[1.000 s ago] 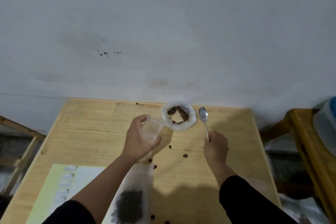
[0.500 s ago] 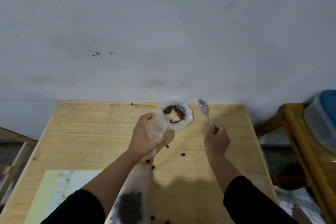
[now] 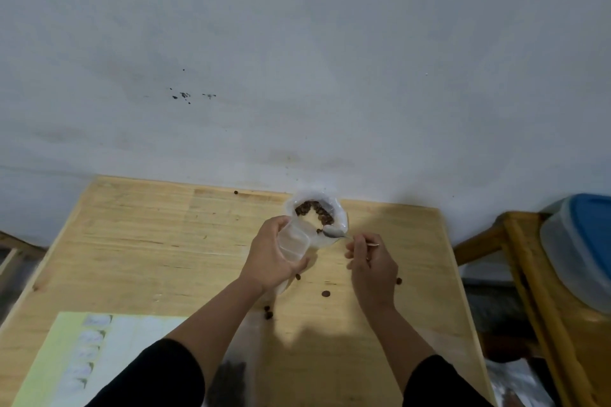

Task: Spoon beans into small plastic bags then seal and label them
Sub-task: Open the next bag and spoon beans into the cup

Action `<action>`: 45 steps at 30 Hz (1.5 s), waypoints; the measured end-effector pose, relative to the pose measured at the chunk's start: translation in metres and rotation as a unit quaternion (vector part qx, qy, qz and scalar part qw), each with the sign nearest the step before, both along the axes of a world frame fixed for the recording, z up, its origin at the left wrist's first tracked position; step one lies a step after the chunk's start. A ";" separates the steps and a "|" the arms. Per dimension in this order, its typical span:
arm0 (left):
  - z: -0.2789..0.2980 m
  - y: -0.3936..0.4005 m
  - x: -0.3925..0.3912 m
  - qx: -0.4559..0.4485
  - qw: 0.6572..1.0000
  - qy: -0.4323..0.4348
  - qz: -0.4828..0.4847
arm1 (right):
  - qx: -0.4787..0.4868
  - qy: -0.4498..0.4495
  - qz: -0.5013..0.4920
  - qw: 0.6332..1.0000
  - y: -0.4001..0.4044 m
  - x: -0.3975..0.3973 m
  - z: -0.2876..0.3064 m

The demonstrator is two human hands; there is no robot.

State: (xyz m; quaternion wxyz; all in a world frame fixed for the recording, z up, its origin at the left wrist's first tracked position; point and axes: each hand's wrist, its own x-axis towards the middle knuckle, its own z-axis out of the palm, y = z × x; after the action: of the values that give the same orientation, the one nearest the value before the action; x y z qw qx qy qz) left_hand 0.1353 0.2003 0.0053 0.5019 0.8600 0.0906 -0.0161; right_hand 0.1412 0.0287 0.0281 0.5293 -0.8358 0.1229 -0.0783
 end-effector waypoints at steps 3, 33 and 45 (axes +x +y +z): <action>0.001 0.000 0.004 -0.012 1.000 0.005 -0.003 | 0.007 0.016 -0.026 1.000 0.005 0.007 -0.010; -0.001 0.005 0.017 0.006 1.000 0.007 0.012 | 0.388 0.091 -0.097 0.912 0.002 0.033 0.022; -0.001 0.008 0.021 -0.004 1.000 0.013 0.027 | 0.195 -0.024 -0.003 0.981 0.004 0.018 0.027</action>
State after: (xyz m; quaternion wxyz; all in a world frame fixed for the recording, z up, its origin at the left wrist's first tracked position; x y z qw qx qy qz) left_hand 0.1560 0.2080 0.0046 0.5041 0.8552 0.1200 -0.0137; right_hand 0.1594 0.0331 0.0550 0.6846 -0.7143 0.1254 -0.0738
